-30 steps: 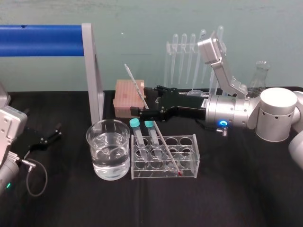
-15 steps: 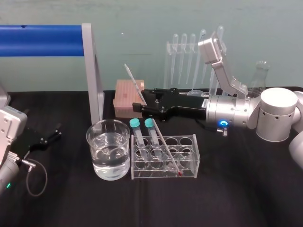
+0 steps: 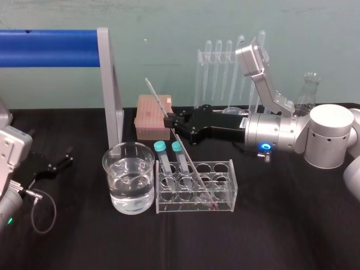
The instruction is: Hold the thermometer with one hand and immerse one end into the beaker, then reinsert it into the test tube rack.
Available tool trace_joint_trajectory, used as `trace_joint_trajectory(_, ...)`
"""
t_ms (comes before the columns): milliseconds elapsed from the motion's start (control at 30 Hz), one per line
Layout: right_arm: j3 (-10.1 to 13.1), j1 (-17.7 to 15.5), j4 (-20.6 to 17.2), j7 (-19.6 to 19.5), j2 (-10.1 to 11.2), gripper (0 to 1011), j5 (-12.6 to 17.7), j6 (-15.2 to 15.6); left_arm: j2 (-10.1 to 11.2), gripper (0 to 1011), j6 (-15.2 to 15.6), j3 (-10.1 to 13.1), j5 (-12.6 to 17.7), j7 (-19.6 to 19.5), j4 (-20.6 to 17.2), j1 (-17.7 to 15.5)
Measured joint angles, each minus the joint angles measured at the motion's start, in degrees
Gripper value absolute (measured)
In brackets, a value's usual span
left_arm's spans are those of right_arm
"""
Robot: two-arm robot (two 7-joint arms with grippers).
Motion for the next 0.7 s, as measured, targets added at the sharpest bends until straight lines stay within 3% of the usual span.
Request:
trace_joint_trajectory(100, 0.0, 0.0, 0.0, 0.0, 0.0, 57, 0.0, 0.0, 0.0, 1008, 0.0, 0.0, 0.0, 0.0, 0.0, 0.0)
trace_joint_trajectory(467, 0.0, 0.0, 0.0, 0.0, 0.0, 54, 0.0, -0.2, 0.0, 1008, 0.0, 0.0, 0.0, 0.0, 0.0, 0.0)
trace_joint_trajectory(700, 1.4, -2.0, -1.3, 0.0, 0.2, 54, 1.0, -4.4, 0.0, 1008, 0.0, 0.0, 0.0, 0.0, 0.0, 0.0)
